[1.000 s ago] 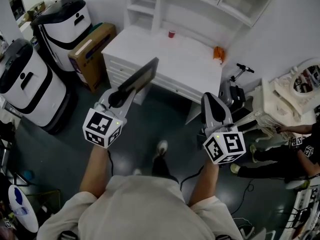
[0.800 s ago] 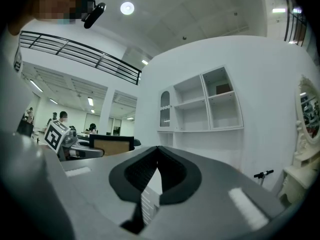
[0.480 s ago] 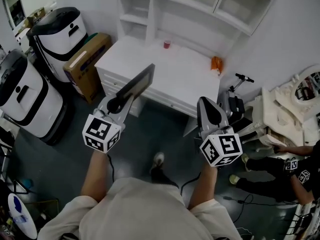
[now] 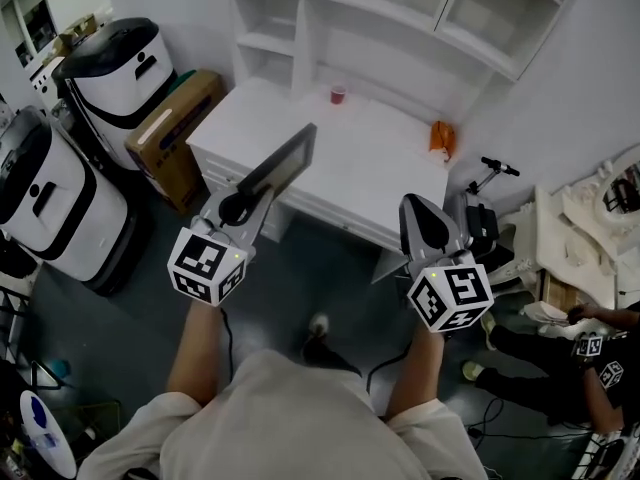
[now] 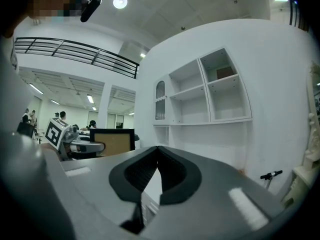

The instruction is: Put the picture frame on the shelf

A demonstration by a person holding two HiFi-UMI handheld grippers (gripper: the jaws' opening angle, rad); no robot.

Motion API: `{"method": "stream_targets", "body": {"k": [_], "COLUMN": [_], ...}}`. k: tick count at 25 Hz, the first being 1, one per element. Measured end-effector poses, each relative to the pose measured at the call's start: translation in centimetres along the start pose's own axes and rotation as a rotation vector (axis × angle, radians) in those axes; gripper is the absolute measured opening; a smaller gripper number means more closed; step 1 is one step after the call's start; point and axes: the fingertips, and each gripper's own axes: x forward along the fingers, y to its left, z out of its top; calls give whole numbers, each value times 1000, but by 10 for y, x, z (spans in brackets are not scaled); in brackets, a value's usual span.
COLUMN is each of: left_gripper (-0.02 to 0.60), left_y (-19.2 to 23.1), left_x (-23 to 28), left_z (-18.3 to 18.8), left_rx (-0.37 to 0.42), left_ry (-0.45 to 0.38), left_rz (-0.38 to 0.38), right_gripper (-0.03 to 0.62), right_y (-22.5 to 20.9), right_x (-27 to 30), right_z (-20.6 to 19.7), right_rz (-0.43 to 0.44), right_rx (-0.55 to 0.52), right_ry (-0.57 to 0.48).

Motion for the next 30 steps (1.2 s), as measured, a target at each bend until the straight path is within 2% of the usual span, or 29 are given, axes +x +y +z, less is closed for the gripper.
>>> {"method": "stream_targets", "body": {"k": [8, 21, 30], "left_gripper": [20, 20, 20], "left_y": [15, 26, 25], "left_x": [40, 121, 165], "left_z": [0, 24, 30], "left_rx": [1, 46, 59], "left_ry": [19, 19, 24], "left_rz": [18, 64, 78], "right_gripper": [5, 5, 5], "right_y": [-32, -100, -144], "right_x": [29, 86, 119], "right_z": [-2, 17, 19], "right_rz": [32, 102, 100], "right_rx": [28, 20, 31], "right_ry": [-1, -21, -11]}}
